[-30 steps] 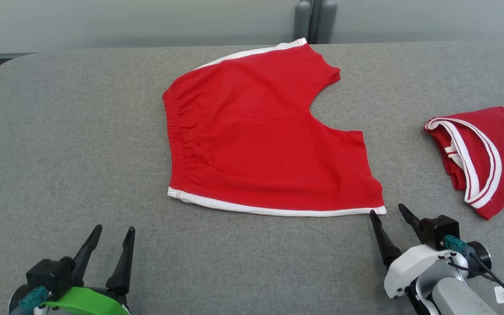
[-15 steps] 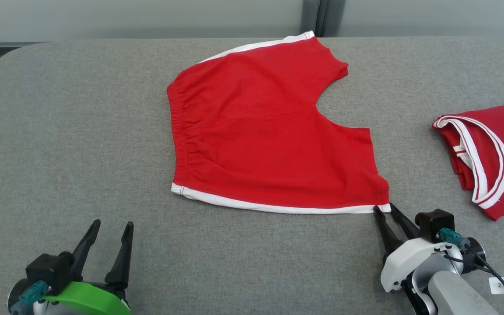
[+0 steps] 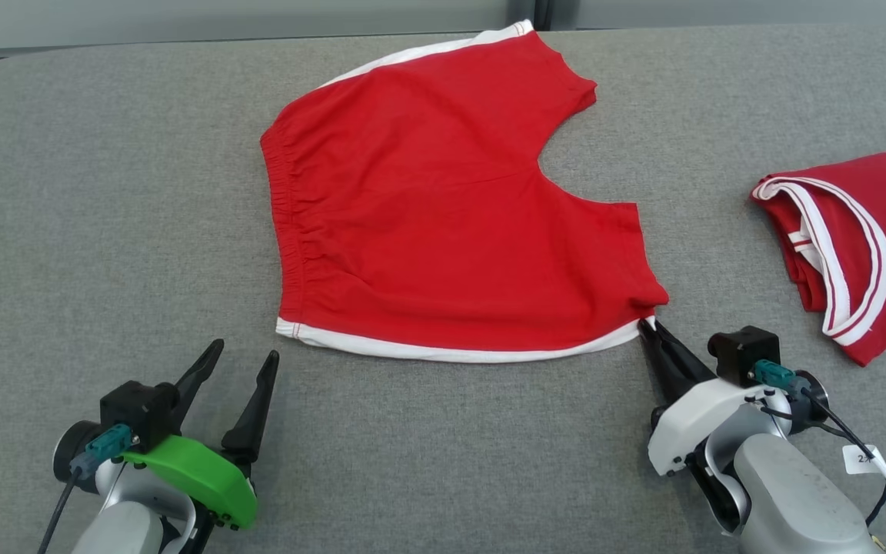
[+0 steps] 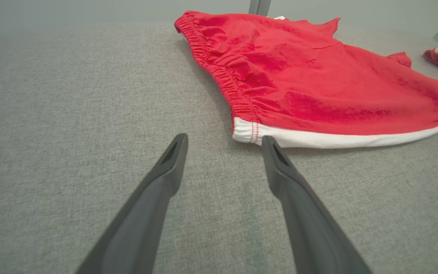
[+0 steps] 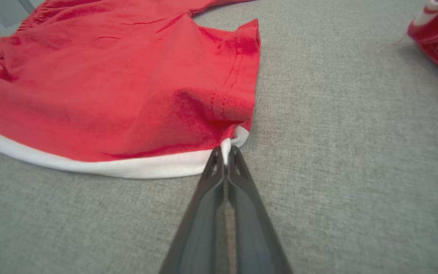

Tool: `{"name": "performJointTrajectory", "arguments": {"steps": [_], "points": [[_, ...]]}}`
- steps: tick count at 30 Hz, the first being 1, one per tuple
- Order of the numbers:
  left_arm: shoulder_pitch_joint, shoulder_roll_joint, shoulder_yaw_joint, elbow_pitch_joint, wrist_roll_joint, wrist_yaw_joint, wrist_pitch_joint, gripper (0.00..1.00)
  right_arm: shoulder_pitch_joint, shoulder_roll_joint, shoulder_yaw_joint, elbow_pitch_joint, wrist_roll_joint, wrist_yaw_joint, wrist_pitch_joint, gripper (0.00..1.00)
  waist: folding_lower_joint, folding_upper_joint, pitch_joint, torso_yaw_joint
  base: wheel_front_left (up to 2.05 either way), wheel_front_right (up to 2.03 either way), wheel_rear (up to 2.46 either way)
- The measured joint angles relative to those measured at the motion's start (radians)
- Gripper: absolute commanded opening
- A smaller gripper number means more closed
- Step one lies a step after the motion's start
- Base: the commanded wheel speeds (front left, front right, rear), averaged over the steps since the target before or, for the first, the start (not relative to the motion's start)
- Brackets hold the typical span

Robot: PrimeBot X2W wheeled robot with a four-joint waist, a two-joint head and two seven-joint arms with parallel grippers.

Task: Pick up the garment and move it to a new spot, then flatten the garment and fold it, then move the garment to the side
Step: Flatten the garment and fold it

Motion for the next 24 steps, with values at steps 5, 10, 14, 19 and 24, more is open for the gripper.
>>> {"name": "performJointTrajectory", "arguments": {"steps": [5,10,14,19,24], "points": [[-0.037,-0.02,-0.014,0.062,-0.015,-0.009,0.008,1.0,-0.021,0.012,0.004,0.003,-0.008,0.012,-0.001,0.0,0.0,0.0,0.019,-0.03,0.0,0.0,0.0],[-0.083,-0.044,-0.027,0.102,-0.034,-0.009,0.008,0.96,-0.028,0.015,-0.005,0.003,-0.008,0.015,-0.001,0.0,0.0,0.0,0.033,-0.041,0.0,0.0,0.0],[-0.099,-0.047,-0.03,0.133,-0.04,-0.012,0.008,0.87,-0.03,0.015,-0.006,0.003,-0.009,0.019,-0.003,0.0,0.0,0.0,0.036,-0.043,0.0,0.0,0.0],[-0.117,-0.051,-0.035,0.169,-0.05,-0.017,0.007,0.47,-0.034,0.015,-0.009,0.005,-0.011,0.023,-0.003,0.0,-0.0001,0.0,0.039,-0.044,0.0,0.0,0.0],[-0.141,-0.061,-0.046,0.198,-0.058,-0.018,0.001,0.46,-0.042,0.015,-0.017,0.011,-0.02,0.027,-0.002,0.0,-0.0001,0.0,0.04,-0.045,0.0,0.0,0.0]]}}
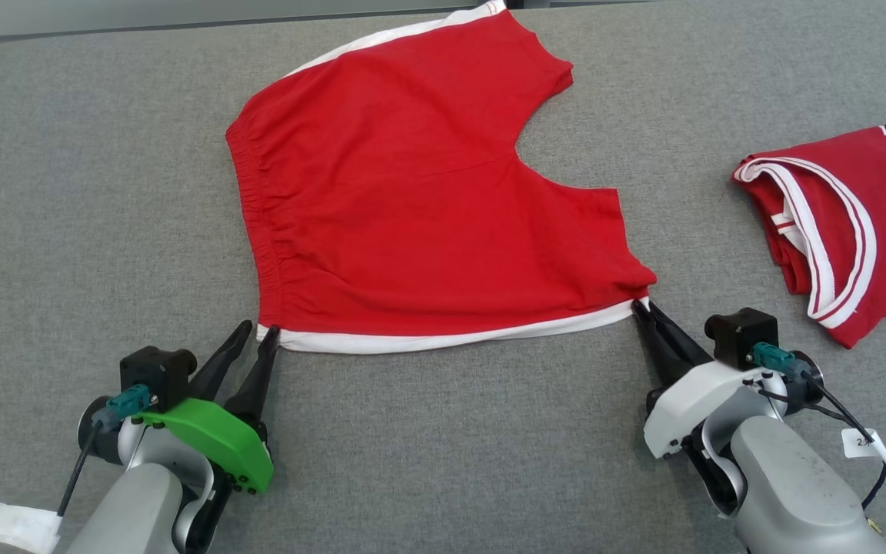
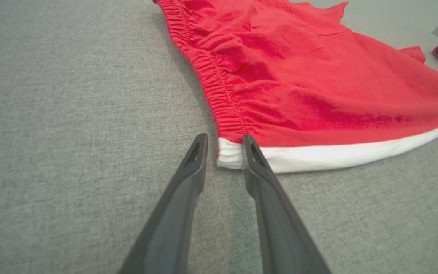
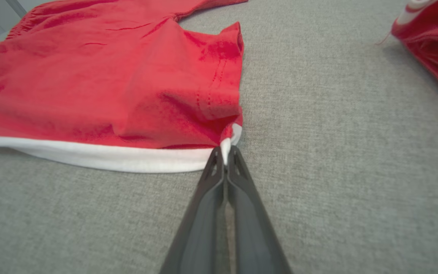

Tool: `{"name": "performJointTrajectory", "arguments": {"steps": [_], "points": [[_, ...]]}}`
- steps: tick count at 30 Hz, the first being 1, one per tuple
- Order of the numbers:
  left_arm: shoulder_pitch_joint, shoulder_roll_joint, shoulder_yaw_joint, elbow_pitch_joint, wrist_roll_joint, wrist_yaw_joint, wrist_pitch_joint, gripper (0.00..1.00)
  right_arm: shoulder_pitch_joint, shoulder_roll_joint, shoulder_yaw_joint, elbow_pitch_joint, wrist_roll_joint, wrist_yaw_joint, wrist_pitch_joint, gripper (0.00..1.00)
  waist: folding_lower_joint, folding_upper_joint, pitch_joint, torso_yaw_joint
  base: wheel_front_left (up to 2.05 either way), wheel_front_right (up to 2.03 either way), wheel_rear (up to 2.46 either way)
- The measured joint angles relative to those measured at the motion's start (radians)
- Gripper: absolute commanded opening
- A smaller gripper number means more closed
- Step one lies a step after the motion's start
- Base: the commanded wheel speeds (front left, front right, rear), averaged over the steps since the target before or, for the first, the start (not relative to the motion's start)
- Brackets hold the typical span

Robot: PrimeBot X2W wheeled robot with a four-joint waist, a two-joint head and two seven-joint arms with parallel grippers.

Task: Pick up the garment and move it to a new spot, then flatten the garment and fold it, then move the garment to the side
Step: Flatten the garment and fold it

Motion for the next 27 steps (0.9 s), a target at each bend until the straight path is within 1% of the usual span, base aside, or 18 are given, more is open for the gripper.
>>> {"name": "performJointTrajectory", "arguments": {"steps": [6,9,12,14,15,16,17,19,23,24,25,27], "points": [[-0.011,-0.005,-0.029,0.033,-0.009,0.0,-0.003,0.45,-0.002,0.005,-0.006,0.007,0.0,0.0,0.0,0.0,0.0,0.0,-0.003,-0.001,0.0,0.0,0.0],[-0.011,-0.005,-0.064,0.038,-0.017,0.0,-0.002,0.46,-0.002,0.007,-0.01,0.01,-0.003,0.0,0.0,0.0,0.0,0.0,-0.005,-0.002,0.0,0.0,0.0],[-0.011,-0.005,-0.09,0.037,-0.028,0.0,-0.003,0.45,-0.002,0.008,-0.016,0.014,-0.007,0.0,0.0,0.0,0.0,0.0,-0.007,-0.003,0.0,0.0,0.0],[-0.013,-0.005,-0.1,0.038,-0.041,0.0,-0.003,0.42,-0.002,0.008,-0.02,0.016,-0.007,0.0,0.0,0.0,0.0,0.0,-0.008,-0.002,0.0,0.0,0.0],[-0.014,-0.004,-0.104,0.039,-0.046,0.0,-0.003,0.36,-0.002,0.008,-0.021,0.016,-0.007,0.0,0.0,0.0,0.0,0.0,-0.008,-0.002,0.0,0.0,0.0],[-0.016,-0.003,-0.11,0.04,-0.05,0.0,-0.003,0.24,-0.002,0.008,-0.022,0.017,-0.007,0.0,0.0,0.0,0.0,0.0,-0.008,-0.001,0.0,0.0,0.0],[-0.019,-0.002,-0.115,0.04,-0.054,0.0,-0.003,0.0,-0.002,0.008,-0.024,0.018,-0.007,0.001,0.0,0.0,0.0,0.0,-0.008,0.0,0.0,0.0,0.0],[-0.023,-0.002,-0.13,0.038,-0.07,0.0,-0.003,0.0,-0.002,0.008,-0.026,0.018,-0.007,0.008,0.0,0.0,0.0,0.0,-0.009,0.001,0.0,0.0,0.0],[-0.032,-0.001,-0.16,0.038,-0.077,0.0,-0.004,0.0,-0.002,0.009,-0.038,0.007,-0.004,0.01,0.001,0.0,0.0,0.0,-0.015,0.002,0.0,0.0,0.0],[-0.032,0.001,-0.164,0.038,-0.08,0.0,-0.005,0.0,-0.001,0.013,-0.058,-0.003,0.013,0.014,0.002,0.0,0.0,0.0,-0.019,0.003,0.0,0.0,0.0],[-0.032,0.004,-0.165,0.039,-0.084,0.0,-0.005,0.0,0.0,0.02,-0.079,-0.013,0.056,0.02,0.002,0.0,0.0,0.0,-0.025,0.004,0.0,0.0,0.0],[-0.03,0.017,-0.16,0.036,-0.107,-0.003,-0.012,0.0,0.008,0.027,-0.097,-0.034,0.119,0.032,0.002,0.0,0.0,0.0,-0.037,0.005,0.0,0.0,0.0]]}}
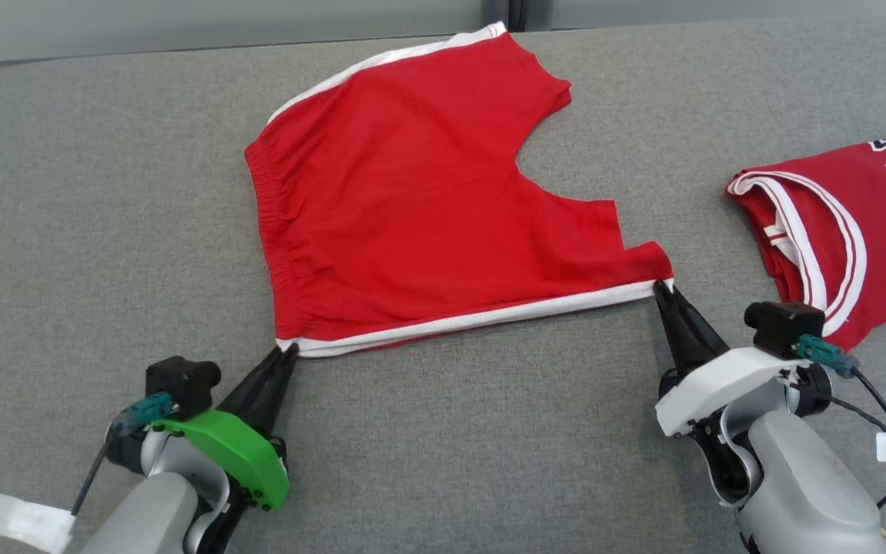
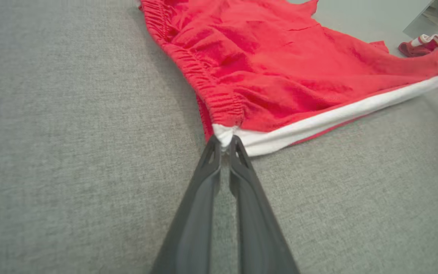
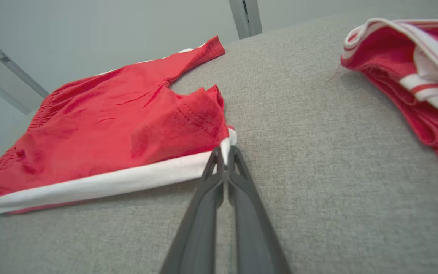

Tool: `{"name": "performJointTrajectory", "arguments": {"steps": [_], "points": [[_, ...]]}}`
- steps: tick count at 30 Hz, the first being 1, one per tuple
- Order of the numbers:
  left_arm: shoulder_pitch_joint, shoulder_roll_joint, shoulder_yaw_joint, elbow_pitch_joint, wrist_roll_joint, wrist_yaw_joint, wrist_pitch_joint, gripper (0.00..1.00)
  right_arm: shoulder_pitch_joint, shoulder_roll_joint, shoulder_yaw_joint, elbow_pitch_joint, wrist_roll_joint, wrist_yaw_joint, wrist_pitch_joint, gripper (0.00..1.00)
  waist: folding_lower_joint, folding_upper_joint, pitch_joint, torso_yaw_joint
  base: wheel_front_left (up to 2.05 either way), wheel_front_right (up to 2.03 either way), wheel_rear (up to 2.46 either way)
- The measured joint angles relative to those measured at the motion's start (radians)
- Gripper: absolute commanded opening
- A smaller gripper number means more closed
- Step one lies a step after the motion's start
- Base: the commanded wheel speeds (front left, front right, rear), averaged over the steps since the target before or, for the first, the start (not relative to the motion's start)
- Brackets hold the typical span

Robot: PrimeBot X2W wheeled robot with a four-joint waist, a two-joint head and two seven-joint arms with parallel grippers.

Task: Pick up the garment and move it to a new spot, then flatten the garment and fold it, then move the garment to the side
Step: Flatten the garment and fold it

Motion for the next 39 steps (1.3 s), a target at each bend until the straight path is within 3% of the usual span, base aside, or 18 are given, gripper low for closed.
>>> {"name": "performJointTrajectory", "arguments": {"steps": [7,11,16,20,25,29,34,39], "points": [[0.106,0.036,0.009,-0.07,-0.152,-0.004,0.024,0.0,0.098,0.003,-0.029,-0.079,0.194,0.012,0.001,0.0,0.0,0.0,-0.063,-0.008,0.0,0.0,0.0],[0.183,0.056,0.007,-0.123,-0.229,-0.004,0.065,0.0,0.188,-0.023,0.012,-0.182,0.314,0.011,0.034,0.0,-0.0001,0.0,-0.103,-0.015,0.0,0.0,0.0],[0.306,0.101,0.005,-0.216,-0.321,-0.004,0.127,0.0,0.299,-0.06,0.049,-0.37,0.464,0.011,0.092,0.0,-0.0001,0.0,-0.138,-0.032,0.0,0.0,0.0],[0.358,0.139,-0.03,-0.351,-0.379,-0.004,0.198,0.0,0.402,-0.141,0.04,-0.552,0.587,0.009,0.145,0.0,-0.0001,0.0,-0.147,-0.041,0.0,0.0,0.0],[0.366,0.227,-0.007,-0.513,-0.446,-0.004,0.263,0.0,0.358,-0.21,0.03,-0.744,0.687,0.009,0.206,0.0,-0.0001,0.0,-0.117,-0.043,0.0,0.0,0.0],[0.337,0.274,0.024,-0.586,-0.46,-0.004,0.323,0.0,0.26,-0.267,0.017,-0.733,0.707,0.009,0.305,0.0,-0.0001,0.0,-0.074,-0.038,0.0,0.0,0.0],[0.23,0.279,0.053,-0.671,-0.526,-0.001,0.406,0.0,0.128,-0.297,0.013,-0.643,0.716,0.008,0.419,0.0,-0.0001,0.0,-0.014,-0.014,0.0,0.0,0.0],[0.123,0.274,0.07,-0.704,-0.563,0.054,0.494,0.0,-0.04,-0.316,0.022,-0.59,0.7,-0.023,0.504,0.0,-0.0001,0.0,0.04,0.035,0.0,0.0,0.0]]}}
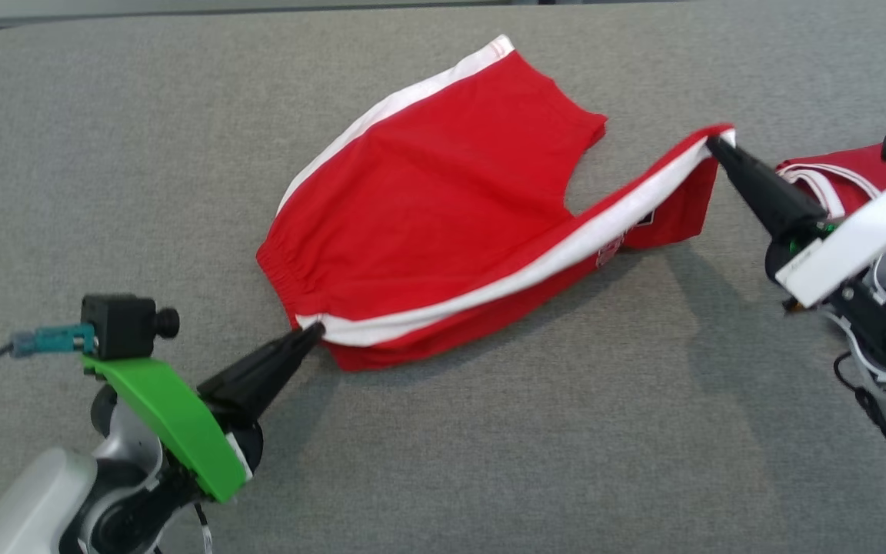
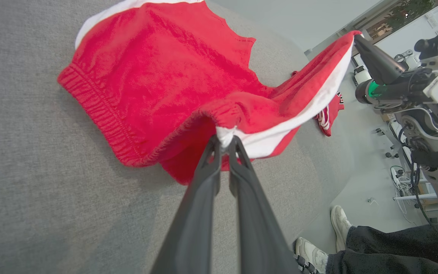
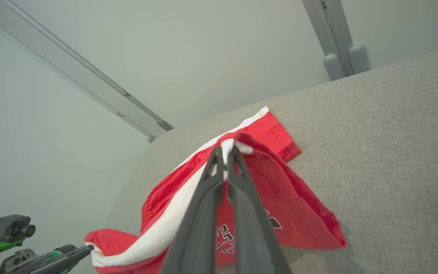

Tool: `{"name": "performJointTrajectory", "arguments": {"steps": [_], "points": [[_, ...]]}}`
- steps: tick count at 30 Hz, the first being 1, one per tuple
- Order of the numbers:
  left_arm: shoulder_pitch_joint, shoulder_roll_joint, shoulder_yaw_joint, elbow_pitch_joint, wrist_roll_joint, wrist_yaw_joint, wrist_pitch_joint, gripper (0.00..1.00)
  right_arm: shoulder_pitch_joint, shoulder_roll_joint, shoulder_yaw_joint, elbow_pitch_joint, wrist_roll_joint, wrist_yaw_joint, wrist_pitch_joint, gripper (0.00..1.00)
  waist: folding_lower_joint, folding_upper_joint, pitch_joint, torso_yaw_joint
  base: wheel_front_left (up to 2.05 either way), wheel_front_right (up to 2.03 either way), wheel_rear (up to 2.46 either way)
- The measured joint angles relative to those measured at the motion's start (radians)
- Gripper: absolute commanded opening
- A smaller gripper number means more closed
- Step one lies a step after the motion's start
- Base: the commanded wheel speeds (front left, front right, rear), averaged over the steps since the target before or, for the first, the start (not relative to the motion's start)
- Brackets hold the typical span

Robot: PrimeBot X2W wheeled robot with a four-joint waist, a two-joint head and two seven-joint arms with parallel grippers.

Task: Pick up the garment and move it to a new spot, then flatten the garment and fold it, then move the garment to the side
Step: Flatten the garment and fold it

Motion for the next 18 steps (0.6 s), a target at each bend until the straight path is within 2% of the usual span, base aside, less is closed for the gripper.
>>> {"name": "performJointTrajectory", "arguments": {"steps": [3,5,10,18], "points": [[-0.076,-0.001,0.016,-0.012,0.0,0.035,0.033,0.0,-0.104,-0.002,-0.006,0.023,-0.01,-0.023,0.034,0.0,0.0001,0.0,0.035,0.034,0.0,0.0,0.0],[-0.155,-0.021,0.036,-0.012,-0.012,0.068,0.056,0.0,-0.196,-0.012,-0.027,0.046,-0.019,-0.049,0.059,0.0,0.0001,0.0,0.071,0.071,0.0,0.0,0.0],[-0.251,-0.061,0.032,0.011,-0.016,0.099,0.094,0.0,-0.311,-0.042,-0.037,0.084,-0.053,-0.089,0.099,0.0,0.0001,0.0,0.136,0.132,0.0,0.0,0.0],[-0.33,-0.11,0.042,0.056,-0.021,0.136,0.105,0.0,-0.457,-0.019,0.031,0.128,-0.094,-0.1,0.162,0.0,0.0002,0.0,0.245,0.192,0.0,0.0,0.0]]}}
